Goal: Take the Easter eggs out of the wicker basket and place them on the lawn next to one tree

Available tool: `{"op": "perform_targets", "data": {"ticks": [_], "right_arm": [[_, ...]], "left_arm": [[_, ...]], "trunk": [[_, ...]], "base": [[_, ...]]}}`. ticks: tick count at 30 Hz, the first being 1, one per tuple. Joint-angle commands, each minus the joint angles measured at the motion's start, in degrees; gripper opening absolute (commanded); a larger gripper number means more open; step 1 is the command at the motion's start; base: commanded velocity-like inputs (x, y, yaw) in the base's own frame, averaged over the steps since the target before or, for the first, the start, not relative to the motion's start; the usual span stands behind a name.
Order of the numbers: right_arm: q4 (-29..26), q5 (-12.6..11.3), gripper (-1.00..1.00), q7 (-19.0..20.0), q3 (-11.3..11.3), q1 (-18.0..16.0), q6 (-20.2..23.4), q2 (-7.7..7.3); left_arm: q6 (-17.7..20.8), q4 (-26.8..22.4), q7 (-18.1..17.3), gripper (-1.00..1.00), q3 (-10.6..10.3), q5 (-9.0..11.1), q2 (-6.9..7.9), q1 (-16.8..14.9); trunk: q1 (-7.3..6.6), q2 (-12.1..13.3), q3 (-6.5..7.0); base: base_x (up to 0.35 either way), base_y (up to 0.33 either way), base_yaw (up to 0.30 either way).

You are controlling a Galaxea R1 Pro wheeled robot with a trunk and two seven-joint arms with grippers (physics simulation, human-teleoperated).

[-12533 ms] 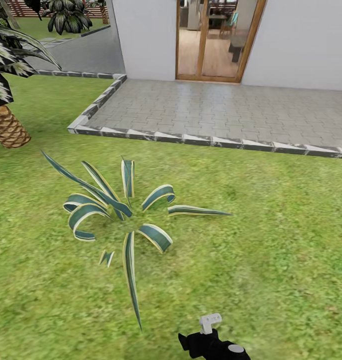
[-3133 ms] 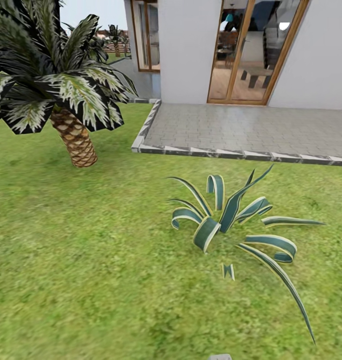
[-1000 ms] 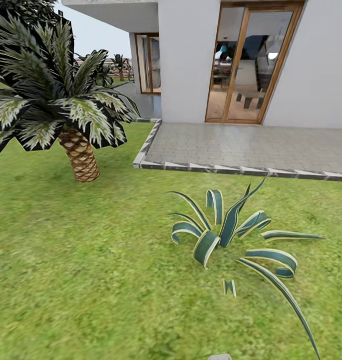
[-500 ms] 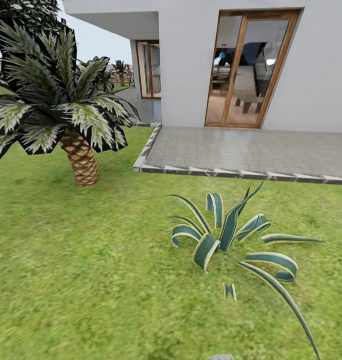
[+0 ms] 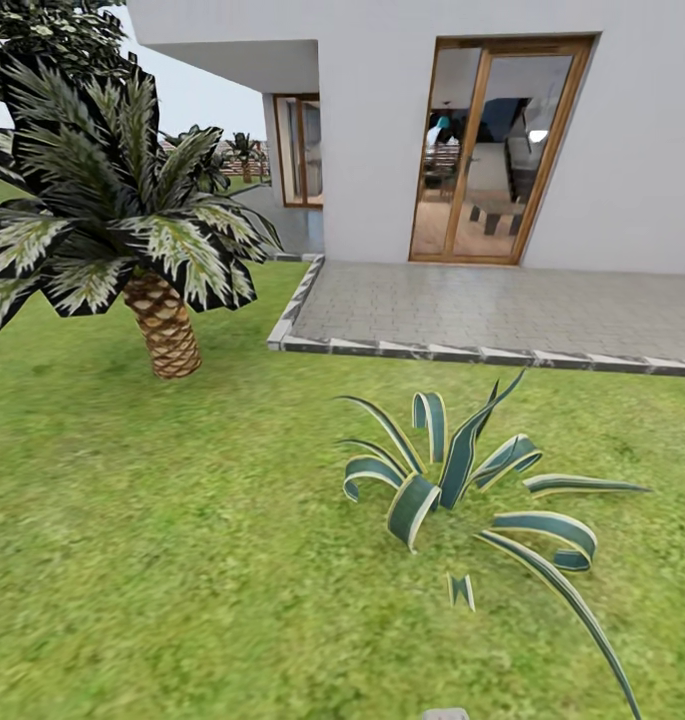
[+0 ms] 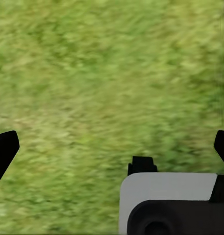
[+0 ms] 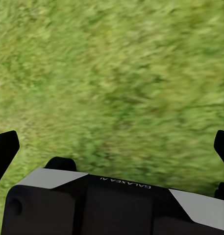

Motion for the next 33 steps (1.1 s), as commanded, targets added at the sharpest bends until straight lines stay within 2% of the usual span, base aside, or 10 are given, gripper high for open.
{"op": "perform_targets", "data": {"ticks": [1, 27, 33], "right_arm": [[-0.1, -0.46, 1.0, 0.08, 0.04, -0.01, 0.38, -0.01], [-0.1, -0.46, 1.0, 0.05, 0.09, -0.01, 0.37, 0.08], [-0.1, -0.46, 1.0, 0.05, 0.08, -0.01, 0.36, 0.08]], "left_arm": [[-0.17, 0.04, -0.02, 1.0, -0.08, 0.17, 0.01, -0.04], [-0.66, -0.2, -0.4, 1.0, -0.12, 0.11, -0.36, -0.22], [-0.38, -1.82, -0.42, 1.0, -0.11, 0.11, -0.39, -0.2]], "trunk": [[0.0, -0.03, 0.04], [0.0, -0.03, 2.42], [0.0, -0.03, 2.97]], "base": [[0.0, 0.0, 0.0], [0.0, 0.0, 0.011], [0.0, 0.0, 0.074]]}}
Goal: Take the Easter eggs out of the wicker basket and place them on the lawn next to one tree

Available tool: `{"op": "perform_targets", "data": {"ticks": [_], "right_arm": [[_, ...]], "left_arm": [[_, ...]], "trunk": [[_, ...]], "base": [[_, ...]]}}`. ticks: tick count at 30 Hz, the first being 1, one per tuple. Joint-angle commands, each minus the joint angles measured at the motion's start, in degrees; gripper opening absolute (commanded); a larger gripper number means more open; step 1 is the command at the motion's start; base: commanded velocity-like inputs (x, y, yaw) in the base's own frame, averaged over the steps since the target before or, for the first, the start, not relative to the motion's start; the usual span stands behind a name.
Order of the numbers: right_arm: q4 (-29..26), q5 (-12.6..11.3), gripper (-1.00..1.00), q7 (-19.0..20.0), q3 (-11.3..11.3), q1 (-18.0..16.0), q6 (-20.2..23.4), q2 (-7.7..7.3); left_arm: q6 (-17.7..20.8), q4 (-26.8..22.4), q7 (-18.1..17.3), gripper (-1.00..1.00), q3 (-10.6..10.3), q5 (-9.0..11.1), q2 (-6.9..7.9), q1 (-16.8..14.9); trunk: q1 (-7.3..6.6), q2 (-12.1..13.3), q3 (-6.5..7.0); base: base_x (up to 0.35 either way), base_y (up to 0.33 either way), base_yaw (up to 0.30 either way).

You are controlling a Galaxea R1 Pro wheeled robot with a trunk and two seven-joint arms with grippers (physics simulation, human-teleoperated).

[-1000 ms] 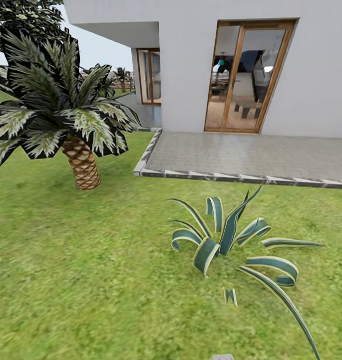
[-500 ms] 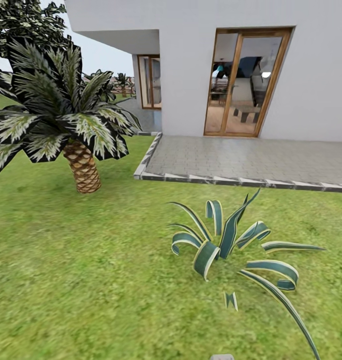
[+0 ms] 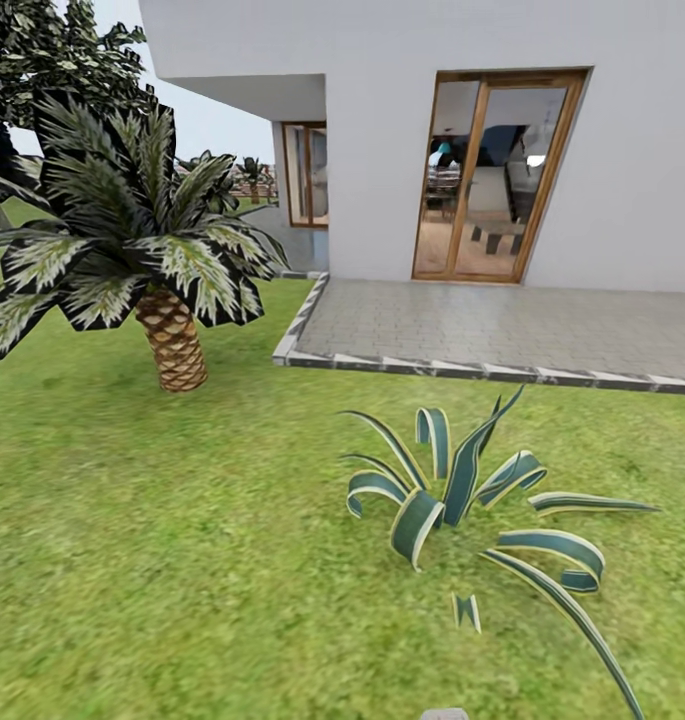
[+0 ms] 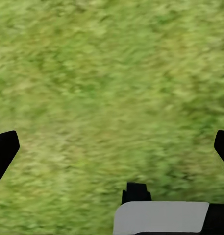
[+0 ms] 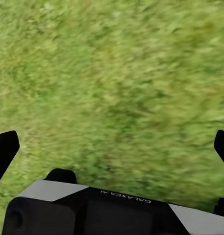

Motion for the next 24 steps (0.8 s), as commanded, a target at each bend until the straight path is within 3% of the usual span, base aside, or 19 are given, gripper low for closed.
{"op": "perform_targets", "data": {"ticks": [1, 24], "right_arm": [[-0.11, -0.46, 1.0, 0.08, 0.03, 0.0, 0.38, -0.01], [-0.11, -0.46, 1.0, 0.08, 0.02, 0.0, 0.39, -0.01]], "left_arm": [[-0.17, -0.06, 0.11, 1.0, -0.08, 0.16, 0.0, -0.03], [-0.15, -0.48, 0.3, 1.0, -0.16, 0.16, 0.0, -0.01]], "trunk": [[0.0, -0.04, 0.04], [0.0, -0.04, 2.12]], "base": [[0.0, 0.0, 0.077], [-0.003, 0.0, 0.076]]}}
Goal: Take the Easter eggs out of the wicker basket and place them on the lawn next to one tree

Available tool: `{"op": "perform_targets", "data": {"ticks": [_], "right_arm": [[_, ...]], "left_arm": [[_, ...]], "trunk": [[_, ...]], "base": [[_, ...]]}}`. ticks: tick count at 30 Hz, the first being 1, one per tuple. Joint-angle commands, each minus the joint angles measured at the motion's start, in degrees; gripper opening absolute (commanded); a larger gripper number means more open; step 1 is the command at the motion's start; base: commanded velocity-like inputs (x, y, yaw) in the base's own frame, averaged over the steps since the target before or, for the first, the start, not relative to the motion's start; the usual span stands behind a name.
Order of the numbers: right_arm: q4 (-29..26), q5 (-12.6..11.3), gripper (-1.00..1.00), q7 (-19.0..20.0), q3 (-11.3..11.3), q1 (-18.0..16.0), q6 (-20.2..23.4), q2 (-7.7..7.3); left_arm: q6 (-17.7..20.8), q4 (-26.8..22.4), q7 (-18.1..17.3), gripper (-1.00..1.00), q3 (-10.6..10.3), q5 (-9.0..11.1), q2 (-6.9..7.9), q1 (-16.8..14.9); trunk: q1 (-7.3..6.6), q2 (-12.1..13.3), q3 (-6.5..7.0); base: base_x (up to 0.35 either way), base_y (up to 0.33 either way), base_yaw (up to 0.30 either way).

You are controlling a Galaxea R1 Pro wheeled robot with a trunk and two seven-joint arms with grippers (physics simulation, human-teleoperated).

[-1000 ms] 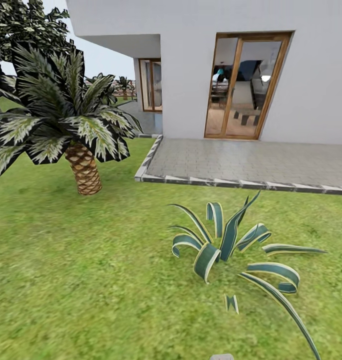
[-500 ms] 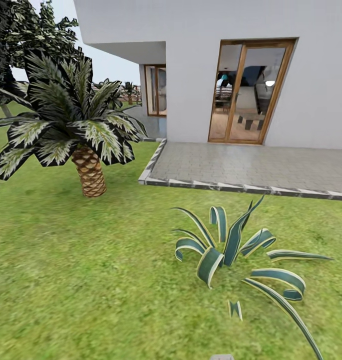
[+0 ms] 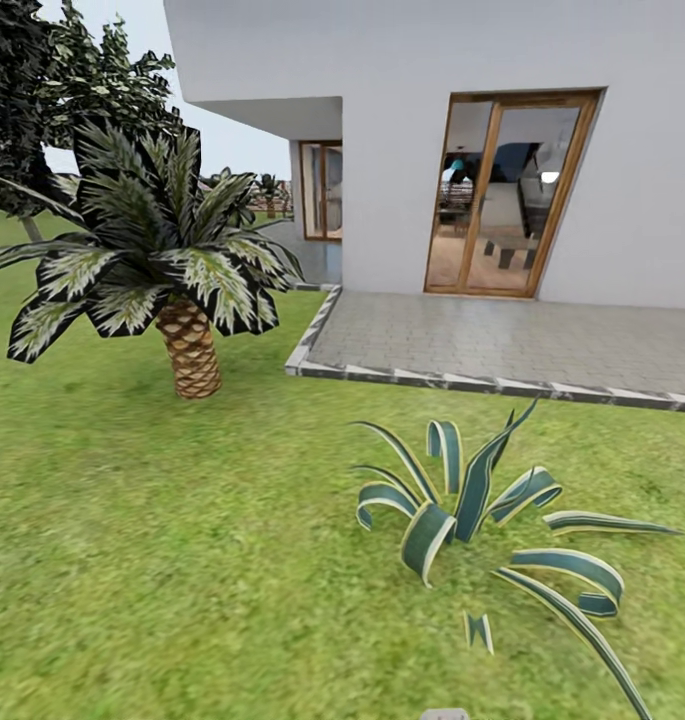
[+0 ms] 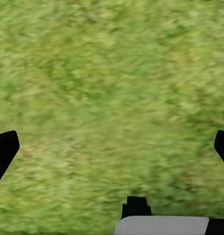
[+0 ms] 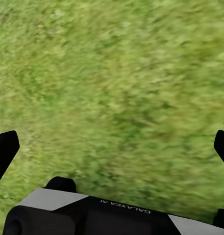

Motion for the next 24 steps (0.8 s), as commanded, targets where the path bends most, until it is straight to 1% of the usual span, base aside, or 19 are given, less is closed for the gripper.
{"op": "perform_targets", "data": {"ticks": [1, 6, 8, 14, 24], "right_arm": [[-0.11, -0.46, 1.0, 0.09, 0.04, 0.0, 0.37, -0.02], [-0.11, -0.53, 1.0, 0.09, -0.04, 0.0, 0.36, 0.07], [-0.11, -0.54, 1.0, 0.09, -0.05, 0.0, 0.37, 0.11], [-0.11, -0.55, 1.0, 0.09, -0.11, 0.0, 0.37, 0.1], [-0.08, -0.52, 1.0, 0.09, -0.09, 0.0, 0.37, 0.12]], "left_arm": [[-0.2, 0.05, 0.13, 1.0, -0.08, 0.16, 0.0, -0.03], [-0.16, 0.05, 0.1, 1.0, -0.05, 0.16, 0.0, -0.03], [-0.14, 0.09, 0.11, 1.0, -0.03, 0.16, 0.0, -0.03], [-0.26, 0.06, 0.12, 1.0, -0.02, 0.16, 0.0, -0.03], [-0.34, 0.1, 0.11, 1.0, 0.0, 0.19, 0.06, -0.03]], "trunk": [[-0.01, -0.03, 0.01], [-0.01, -0.03, 0.17], [-0.01, -0.03, 0.2], [-0.01, -0.03, 0.23], [-0.01, -0.03, 0.23]], "base": [[-0.06, 0.0, 0.04], [-0.146, 0.024, 0.032], [-0.229, 0.029, 0.157], [-0.141, -0.034, 0.246], [-0.016, 0.006, 0.284]]}}
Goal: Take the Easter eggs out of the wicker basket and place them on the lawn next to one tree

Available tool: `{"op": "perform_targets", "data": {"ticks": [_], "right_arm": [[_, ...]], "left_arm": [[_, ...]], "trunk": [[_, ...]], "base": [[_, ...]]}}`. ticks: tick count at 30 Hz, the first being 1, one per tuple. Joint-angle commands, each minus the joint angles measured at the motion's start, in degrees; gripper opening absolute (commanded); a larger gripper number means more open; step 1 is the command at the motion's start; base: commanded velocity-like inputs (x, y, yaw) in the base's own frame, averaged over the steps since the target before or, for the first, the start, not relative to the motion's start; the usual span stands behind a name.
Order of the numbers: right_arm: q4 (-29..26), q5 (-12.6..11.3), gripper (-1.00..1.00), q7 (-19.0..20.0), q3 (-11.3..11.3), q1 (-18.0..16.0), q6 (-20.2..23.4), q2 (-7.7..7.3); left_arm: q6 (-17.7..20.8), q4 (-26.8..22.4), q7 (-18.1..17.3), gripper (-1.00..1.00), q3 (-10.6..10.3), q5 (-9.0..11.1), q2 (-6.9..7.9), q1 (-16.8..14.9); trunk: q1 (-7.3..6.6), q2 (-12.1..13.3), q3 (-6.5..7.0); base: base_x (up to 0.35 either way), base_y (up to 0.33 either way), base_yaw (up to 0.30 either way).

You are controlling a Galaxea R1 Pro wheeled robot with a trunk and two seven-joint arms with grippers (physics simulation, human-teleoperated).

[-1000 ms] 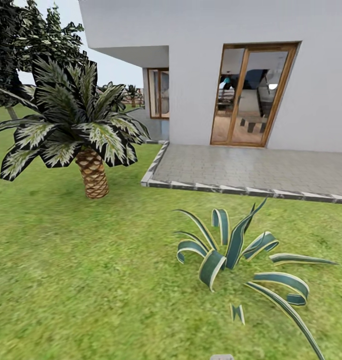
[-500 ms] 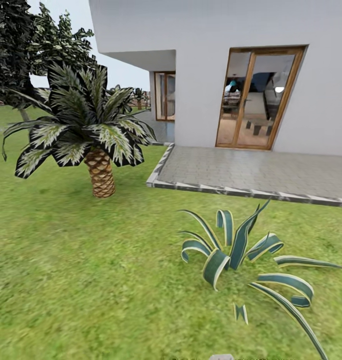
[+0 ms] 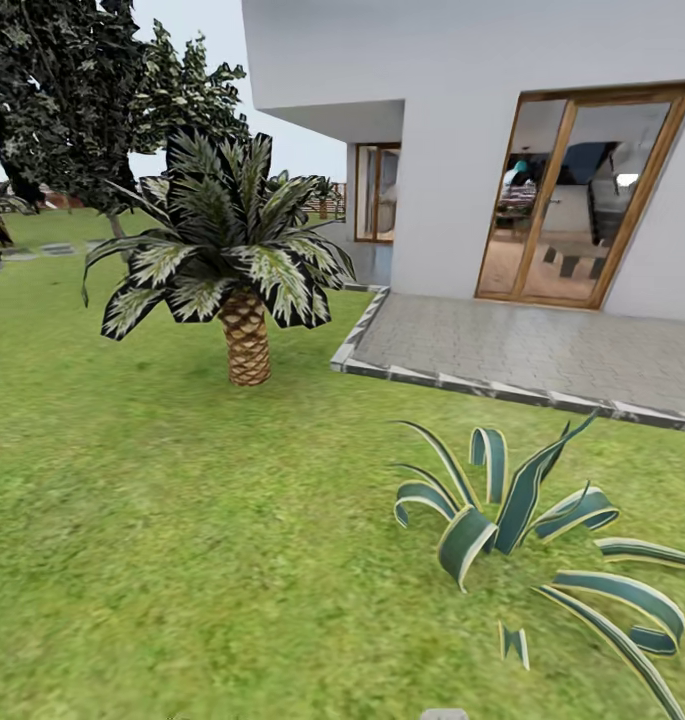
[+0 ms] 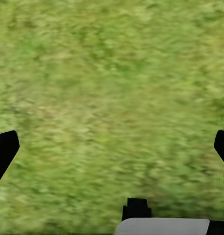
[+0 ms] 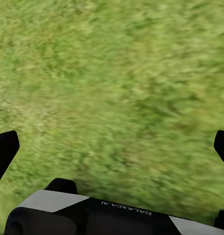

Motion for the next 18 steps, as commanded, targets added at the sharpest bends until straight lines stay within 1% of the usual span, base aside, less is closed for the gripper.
{"op": "perform_targets", "data": {"ticks": [1, 9, 18], "right_arm": [[-0.12, -0.46, 1.0, 0.08, 0.02, 0.0, 0.38, -0.01], [-0.07, -0.42, 1.0, 0.08, 0.05, 0.0, 0.38, 0.04], [-0.06, -0.41, 1.0, 0.08, 0.11, 0.0, 0.38, 0.08]], "left_arm": [[-0.15, 0.08, 0.16, 1.0, -0.04, 0.18, 0.01, -0.05], [-0.09, 0.1, 0.23, 1.0, 0.03, 0.21, 0.04, -0.04], [-0.09, 0.1, 0.18, 1.0, -0.06, 0.17, 0.02, -0.05]], "trunk": [[0.0, -0.04, -0.06], [0.0, -0.04, -0.06], [0.0, -0.04, -0.06]], "base": [[-0.002, 0.104, 0.288], [-0.001, 0.192, 0.288], [0.0, 0.035, 0.288]]}}
